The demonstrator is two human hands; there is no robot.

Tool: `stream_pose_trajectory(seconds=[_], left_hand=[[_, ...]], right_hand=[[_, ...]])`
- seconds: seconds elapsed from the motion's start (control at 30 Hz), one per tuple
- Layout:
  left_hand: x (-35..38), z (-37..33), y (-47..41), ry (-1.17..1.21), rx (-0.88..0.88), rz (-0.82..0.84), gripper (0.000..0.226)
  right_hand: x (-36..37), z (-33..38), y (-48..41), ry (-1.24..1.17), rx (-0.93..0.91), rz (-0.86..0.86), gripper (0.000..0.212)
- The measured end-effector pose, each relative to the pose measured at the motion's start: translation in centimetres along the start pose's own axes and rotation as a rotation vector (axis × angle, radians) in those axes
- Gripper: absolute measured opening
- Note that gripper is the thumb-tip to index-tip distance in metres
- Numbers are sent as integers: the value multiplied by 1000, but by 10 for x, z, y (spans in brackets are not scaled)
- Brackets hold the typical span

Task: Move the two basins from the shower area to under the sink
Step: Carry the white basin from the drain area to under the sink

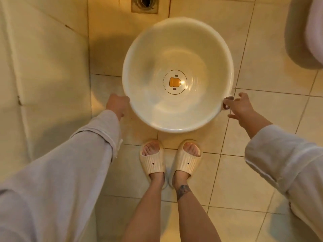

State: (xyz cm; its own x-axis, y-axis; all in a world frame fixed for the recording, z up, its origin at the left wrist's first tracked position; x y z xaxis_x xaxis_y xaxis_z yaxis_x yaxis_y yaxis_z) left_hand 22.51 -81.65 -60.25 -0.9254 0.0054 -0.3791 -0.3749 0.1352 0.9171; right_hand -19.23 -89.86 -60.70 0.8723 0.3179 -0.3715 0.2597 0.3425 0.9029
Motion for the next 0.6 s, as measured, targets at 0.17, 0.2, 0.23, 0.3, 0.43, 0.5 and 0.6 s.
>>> stream_pose_trajectory(seconds=[0.17,0.2,0.23,0.3,0.43,0.5,0.6], left_hand=[[19,-17,-9,248,68,76,48],[17,-15,-2,267,54,71,45],[13,-13,8,272,31,76,44],[5,-3,32,262,-18,101,43],[-26,21,108,254,-66,83,49],[-48,39,162,257,-88,55,53],[-77,62,242,275,-96,39,51]], right_hand=[[3,7,-14,-37,-108,90,46],[0,6,-8,-39,-99,110,42],[-4,5,1,-44,-82,128,41],[-13,0,25,-54,-54,153,41],[-31,-8,103,-72,-29,179,40],[-40,-10,152,-66,-30,201,40],[-60,-17,226,-72,-42,234,38]])
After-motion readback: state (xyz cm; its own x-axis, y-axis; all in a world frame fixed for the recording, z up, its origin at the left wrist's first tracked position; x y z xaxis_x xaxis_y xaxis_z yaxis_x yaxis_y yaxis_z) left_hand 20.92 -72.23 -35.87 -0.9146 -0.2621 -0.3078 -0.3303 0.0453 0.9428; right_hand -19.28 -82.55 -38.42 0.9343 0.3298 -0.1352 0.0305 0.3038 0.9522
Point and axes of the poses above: each hand's wrist, its own y-axis away from the middle knuckle, its own x-axis out of the palm, z = x × y, the point moved 10 cm from there along -y, towards the middle knuckle, and after that the axes turned 6 degrees about z, right-handed, at the moved point
